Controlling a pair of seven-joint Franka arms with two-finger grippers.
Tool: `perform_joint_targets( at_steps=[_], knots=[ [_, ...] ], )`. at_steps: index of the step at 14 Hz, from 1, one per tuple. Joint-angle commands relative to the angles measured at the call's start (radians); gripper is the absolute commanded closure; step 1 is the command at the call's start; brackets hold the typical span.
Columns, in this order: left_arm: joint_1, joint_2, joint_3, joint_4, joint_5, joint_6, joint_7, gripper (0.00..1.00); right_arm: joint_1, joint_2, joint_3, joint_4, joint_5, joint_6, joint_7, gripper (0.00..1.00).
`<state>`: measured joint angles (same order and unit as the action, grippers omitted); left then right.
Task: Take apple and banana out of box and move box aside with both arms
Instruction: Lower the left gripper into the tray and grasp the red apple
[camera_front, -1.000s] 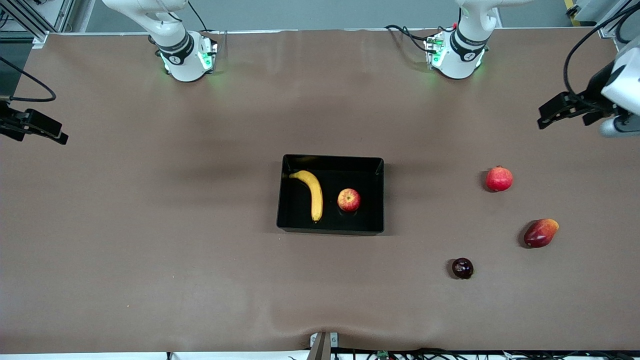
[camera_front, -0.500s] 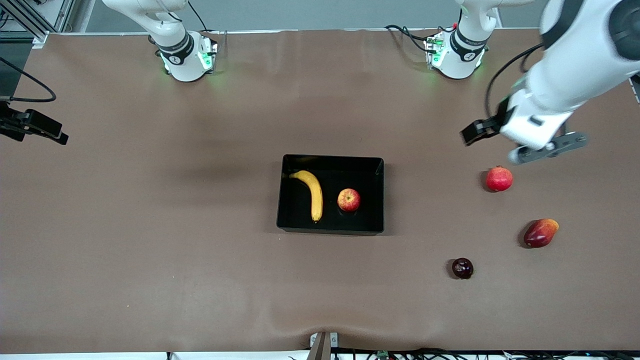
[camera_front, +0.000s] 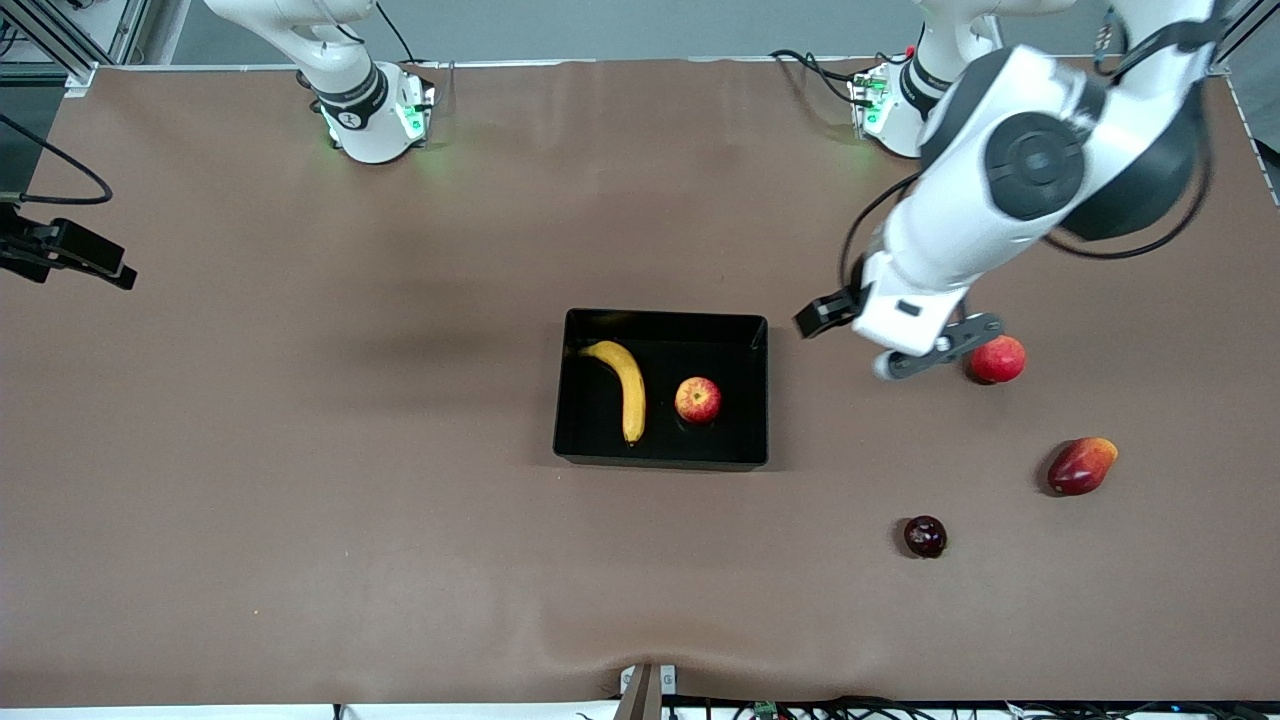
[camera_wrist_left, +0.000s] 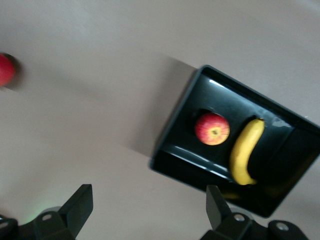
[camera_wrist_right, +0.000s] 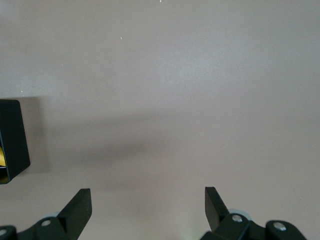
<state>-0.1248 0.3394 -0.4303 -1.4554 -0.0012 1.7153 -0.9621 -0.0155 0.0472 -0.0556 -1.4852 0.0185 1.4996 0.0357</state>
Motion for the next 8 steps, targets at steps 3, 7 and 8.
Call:
perform_joint_targets(
  at_steps=[3, 7, 8],
  knots=[
    [-0.142, 0.213, 0.019, 0.173, 0.091, 0.038, -0.222, 0.00, -0.003, 0.029, 0.007, 0.002, 0.003, 0.002, 0.021, 0.00],
    [-0.290, 0.306, 0.122, 0.173, 0.130, 0.208, -0.369, 0.00, 0.023, 0.088, 0.008, 0.003, 0.003, 0.088, 0.019, 0.00],
    [-0.335, 0.322, 0.164, 0.173, 0.130, 0.230, -0.379, 0.00, 0.034, 0.108, 0.007, 0.003, 0.003, 0.122, 0.019, 0.00]
  ],
)
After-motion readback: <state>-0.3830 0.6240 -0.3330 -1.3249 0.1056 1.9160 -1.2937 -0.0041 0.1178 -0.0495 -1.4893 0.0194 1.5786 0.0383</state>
